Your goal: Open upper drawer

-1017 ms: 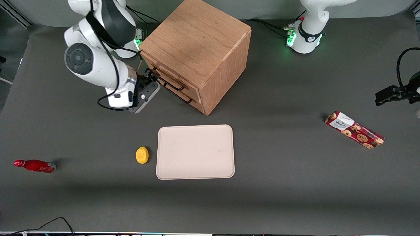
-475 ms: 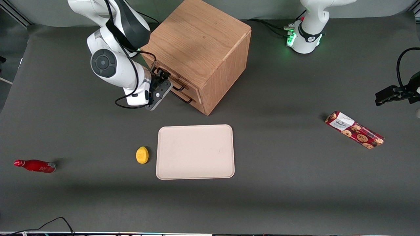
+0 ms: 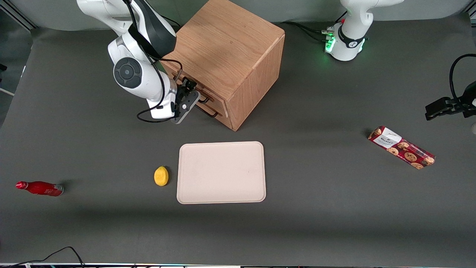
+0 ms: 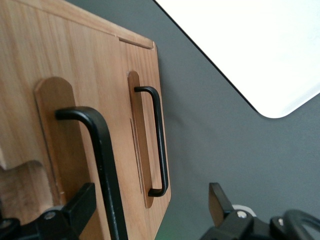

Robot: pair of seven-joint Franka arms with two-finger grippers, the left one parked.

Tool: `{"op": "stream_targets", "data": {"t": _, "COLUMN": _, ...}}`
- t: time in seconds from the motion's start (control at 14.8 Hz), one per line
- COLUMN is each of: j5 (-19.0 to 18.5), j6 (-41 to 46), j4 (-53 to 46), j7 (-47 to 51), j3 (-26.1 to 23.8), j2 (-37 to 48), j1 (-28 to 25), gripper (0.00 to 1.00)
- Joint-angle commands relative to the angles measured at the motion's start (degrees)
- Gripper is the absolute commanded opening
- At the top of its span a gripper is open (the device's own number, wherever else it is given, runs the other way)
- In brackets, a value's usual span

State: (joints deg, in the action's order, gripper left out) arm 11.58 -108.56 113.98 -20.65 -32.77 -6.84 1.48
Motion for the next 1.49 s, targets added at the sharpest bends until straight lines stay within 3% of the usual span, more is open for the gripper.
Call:
{"op": "stream_targets", "data": {"t": 0.0, "j5": 1.3, "j6": -1.5, "j4": 0.9, "j7": -2.6, "j3": 0.2, "j2": -0.4, "j1": -0.1, "gripper": 1.00}}
{"op": "stream_targets", "data": {"t": 0.88, "j5": -1.1, "j6": -5.9, "j4": 2.3, "j7": -2.6, "j3": 1.1, "j2": -2.4, "j1": 0.2, "gripper": 1.00}}
{"op": "stream_targets", "data": {"t": 1.42, "j5": -4.2, "j6": -7.5, "j4": 1.2, "j7": -2.6, "j3": 4.8, "j2": -3.2, "j1": 0.5, "gripper": 1.00}}
